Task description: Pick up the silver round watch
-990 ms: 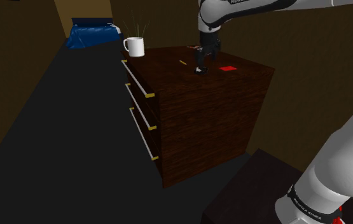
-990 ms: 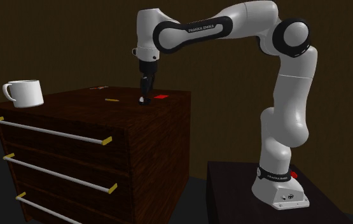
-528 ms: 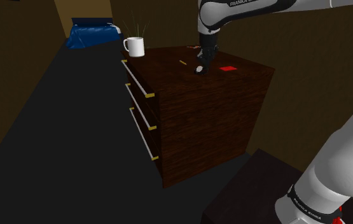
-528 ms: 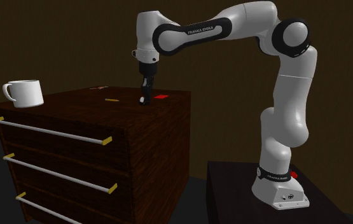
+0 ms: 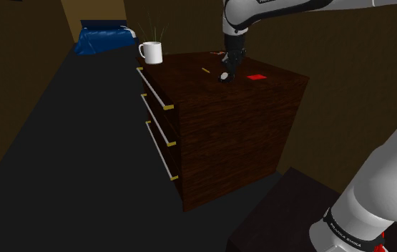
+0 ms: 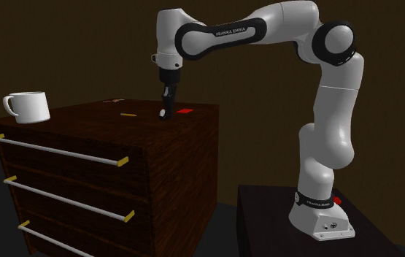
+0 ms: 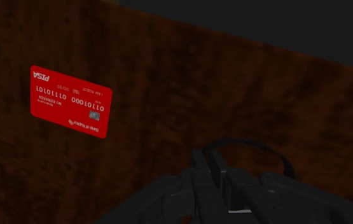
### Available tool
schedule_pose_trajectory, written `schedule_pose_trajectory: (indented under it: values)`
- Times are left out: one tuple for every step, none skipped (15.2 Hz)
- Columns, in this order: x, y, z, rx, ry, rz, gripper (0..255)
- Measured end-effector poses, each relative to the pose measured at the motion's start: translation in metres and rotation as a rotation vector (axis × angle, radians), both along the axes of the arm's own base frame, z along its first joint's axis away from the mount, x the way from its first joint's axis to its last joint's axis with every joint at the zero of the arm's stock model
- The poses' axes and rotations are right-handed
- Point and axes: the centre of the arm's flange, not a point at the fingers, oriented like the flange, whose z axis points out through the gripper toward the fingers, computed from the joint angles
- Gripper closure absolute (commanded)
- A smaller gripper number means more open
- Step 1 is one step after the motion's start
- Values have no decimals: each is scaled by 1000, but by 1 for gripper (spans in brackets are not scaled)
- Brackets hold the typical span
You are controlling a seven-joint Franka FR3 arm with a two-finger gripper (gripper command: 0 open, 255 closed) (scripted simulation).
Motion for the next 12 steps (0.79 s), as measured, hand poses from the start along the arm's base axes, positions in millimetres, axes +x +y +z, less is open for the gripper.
schedule_pose_trajectory:
  values:
    - [0,0,6,0,0,0,255]
    - [1,0,11,0,0,0,255]
    - [1,0,15,0,0,0,255]
    - [1,1,21,0,0,0,255]
    - [1,1,26,0,0,0,255]
    - [2,0,32,0,0,0,255]
    - [1,-1,37,0,0,0,255]
    - [2,0,43,0,0,0,255]
    - [2,0,48,0,0,0,255]
    - [1,-1,54,0,0,0,255]
    - [1,0,58,0,0,0,255]
    - [1,0,64,0,0,0,255]
